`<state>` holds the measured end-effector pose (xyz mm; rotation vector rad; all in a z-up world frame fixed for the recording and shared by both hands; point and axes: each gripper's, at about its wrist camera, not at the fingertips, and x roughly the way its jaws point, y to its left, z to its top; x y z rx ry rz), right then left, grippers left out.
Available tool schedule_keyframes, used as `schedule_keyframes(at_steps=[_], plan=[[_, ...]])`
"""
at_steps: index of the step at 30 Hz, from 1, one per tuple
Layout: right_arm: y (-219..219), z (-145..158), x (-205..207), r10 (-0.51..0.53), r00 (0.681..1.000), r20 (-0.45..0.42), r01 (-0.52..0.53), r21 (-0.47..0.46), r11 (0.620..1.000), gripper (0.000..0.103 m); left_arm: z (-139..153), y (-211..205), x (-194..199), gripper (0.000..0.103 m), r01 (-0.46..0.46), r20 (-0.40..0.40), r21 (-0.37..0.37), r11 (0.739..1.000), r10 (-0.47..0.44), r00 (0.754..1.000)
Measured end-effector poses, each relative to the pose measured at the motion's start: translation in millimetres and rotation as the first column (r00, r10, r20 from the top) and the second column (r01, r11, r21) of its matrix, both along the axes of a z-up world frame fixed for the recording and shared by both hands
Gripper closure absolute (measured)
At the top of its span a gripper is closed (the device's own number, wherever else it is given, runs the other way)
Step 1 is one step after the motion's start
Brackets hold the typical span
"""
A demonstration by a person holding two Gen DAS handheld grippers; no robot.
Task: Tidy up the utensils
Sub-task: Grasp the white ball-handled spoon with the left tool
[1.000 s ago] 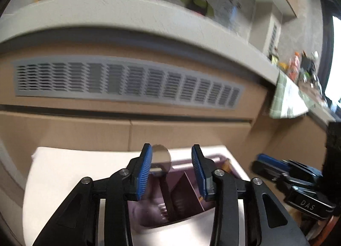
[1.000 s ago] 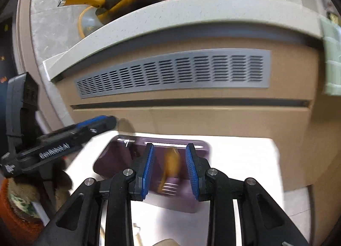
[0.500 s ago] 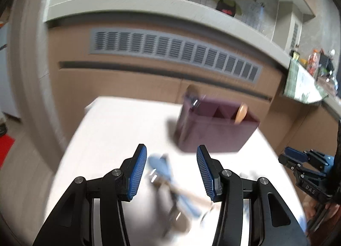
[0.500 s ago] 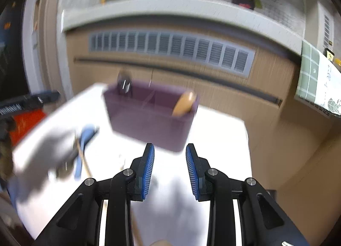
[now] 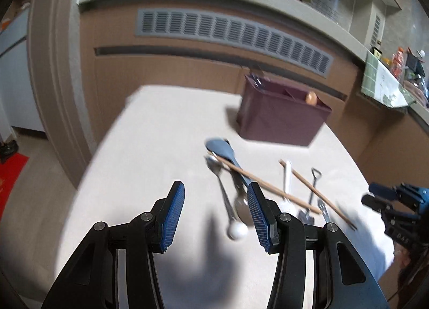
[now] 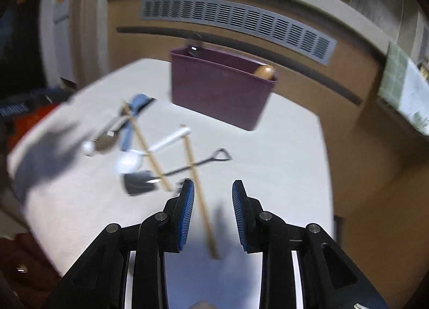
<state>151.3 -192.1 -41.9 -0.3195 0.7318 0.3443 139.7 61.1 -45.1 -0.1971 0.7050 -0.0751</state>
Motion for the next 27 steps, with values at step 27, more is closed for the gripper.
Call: schedule_keyframes(at_steps=[27], plan=[[1, -17, 1, -0.041, 0.997, -0.069, 0.046, 0.063, 0.997, 0.077, -46, -28, 22, 0.081, 0.007, -0.099, 0.116, 0.993, 0.005, 0.995]])
